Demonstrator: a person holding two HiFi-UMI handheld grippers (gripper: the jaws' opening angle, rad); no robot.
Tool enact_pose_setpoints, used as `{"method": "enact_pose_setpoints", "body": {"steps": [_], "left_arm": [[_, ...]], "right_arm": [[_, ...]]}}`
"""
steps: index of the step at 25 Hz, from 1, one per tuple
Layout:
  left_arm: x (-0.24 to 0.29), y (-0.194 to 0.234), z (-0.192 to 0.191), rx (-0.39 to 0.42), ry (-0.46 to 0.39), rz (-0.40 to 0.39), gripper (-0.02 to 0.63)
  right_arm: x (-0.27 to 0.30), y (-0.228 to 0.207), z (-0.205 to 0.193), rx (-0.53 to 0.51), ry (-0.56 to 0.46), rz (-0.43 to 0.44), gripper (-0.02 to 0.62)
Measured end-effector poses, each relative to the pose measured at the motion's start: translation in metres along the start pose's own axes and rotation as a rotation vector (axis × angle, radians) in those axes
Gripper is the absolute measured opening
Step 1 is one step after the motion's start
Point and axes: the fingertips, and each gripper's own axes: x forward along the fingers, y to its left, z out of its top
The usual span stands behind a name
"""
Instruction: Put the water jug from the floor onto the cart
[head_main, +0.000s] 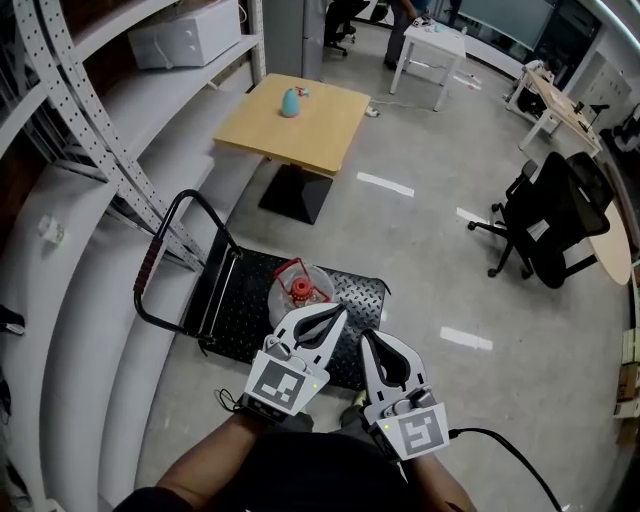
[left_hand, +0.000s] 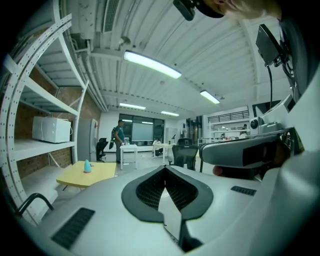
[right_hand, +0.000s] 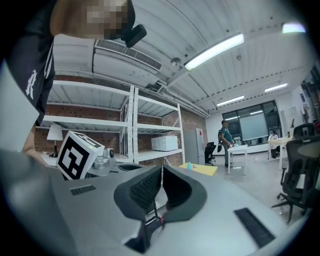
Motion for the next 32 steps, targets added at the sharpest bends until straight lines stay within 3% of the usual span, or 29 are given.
{"method": "enact_pose_setpoints", "body": {"steps": [15, 24, 32], "left_arm": [[-0.035, -0.024, 0.03, 0.017, -0.118, -0.032, 0.002], [-0.055, -0.04, 0.021, -0.016, -0.115, -0.071, 0.002], [-0.092, -0.113, 0.022, 0.001, -0.092, -0.053, 0.002]], "right_arm": [[-0.013, 0.023, 0.018, -0.03, -0.035, -0.046, 0.002], [-0.034, 0.034, 0.007, -0.019, -0.003, -0.099, 0.002], [-0.104, 0.048, 0.014, -0.024, -0.036, -0.074, 0.002]]}}
